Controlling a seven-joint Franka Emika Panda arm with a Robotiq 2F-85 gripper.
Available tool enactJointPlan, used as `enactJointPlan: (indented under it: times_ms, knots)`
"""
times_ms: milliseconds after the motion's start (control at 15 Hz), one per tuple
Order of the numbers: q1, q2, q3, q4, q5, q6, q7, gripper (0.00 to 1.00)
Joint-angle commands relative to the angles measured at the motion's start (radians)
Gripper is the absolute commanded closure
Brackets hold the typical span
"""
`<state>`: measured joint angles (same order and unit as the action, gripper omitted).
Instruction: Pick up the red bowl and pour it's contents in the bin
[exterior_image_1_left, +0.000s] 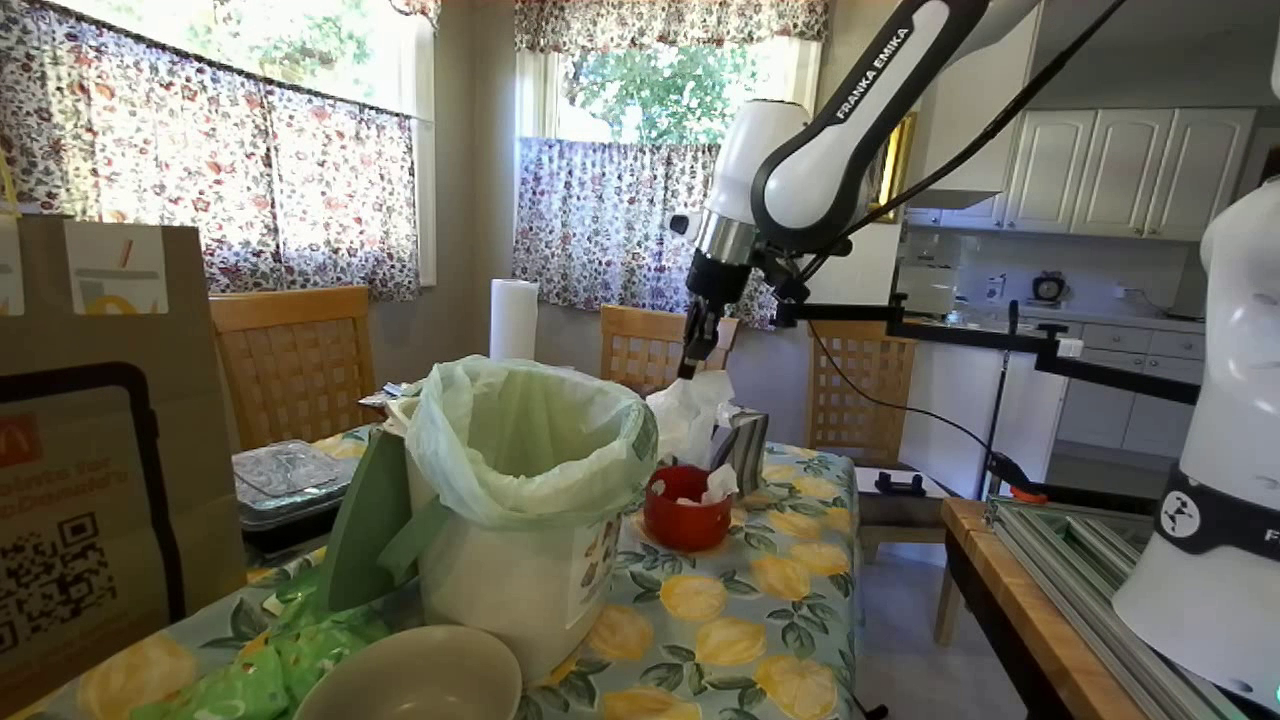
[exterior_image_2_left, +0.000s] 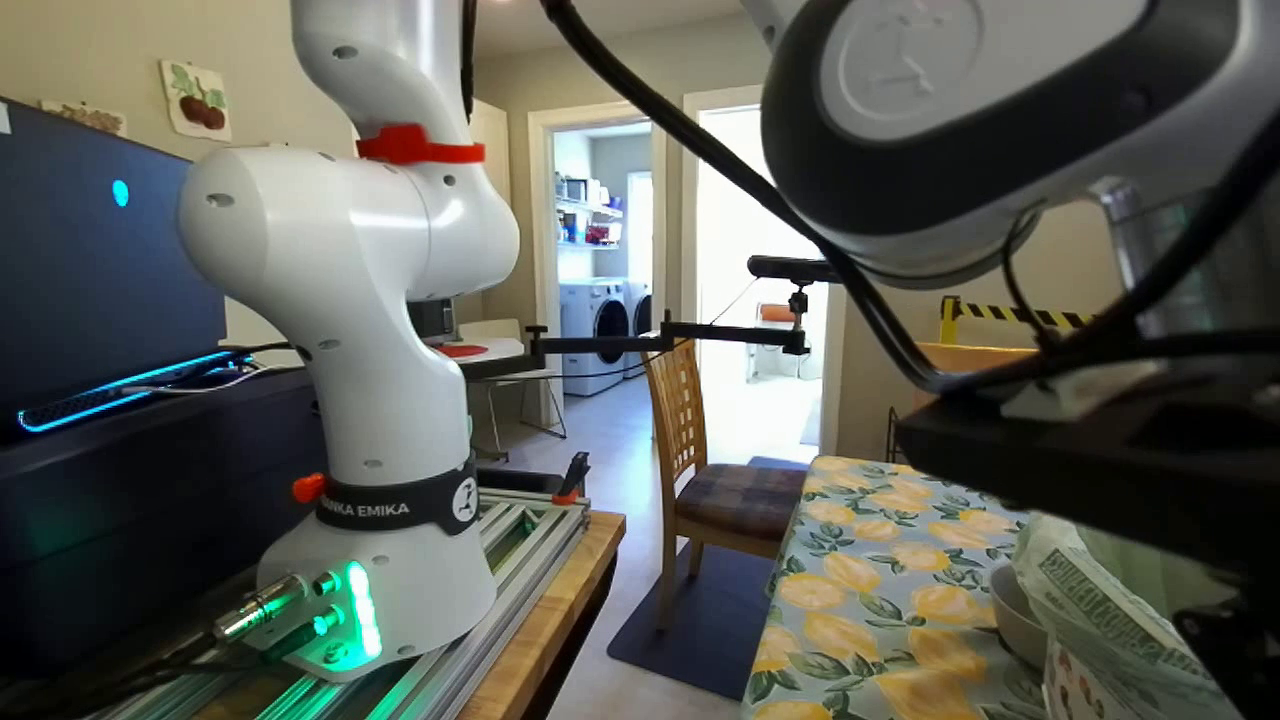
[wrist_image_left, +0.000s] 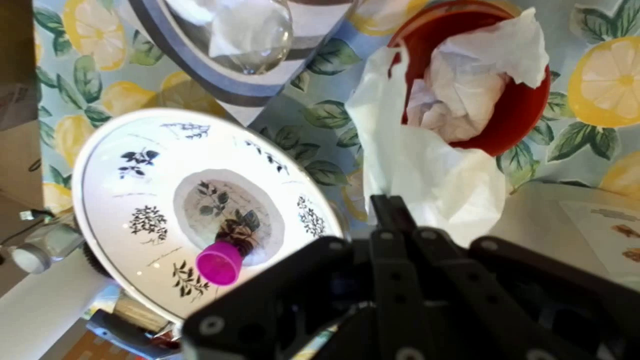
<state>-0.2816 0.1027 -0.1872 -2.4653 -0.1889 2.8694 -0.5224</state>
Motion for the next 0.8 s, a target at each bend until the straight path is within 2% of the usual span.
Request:
enactJointPlan:
  times_ms: [0,400,733]
  knots:
    - [0.017,-0.143,-0.02,-0.09,-0.019,0.0,0.083,1.0]
    - [0.083,-0.286,-0.014,-0.151,0.144,-0.017,0.122,1.0]
    - [0.117,-0.371,-0.003,-0.169,0.144,-0.012,0.229,1.0]
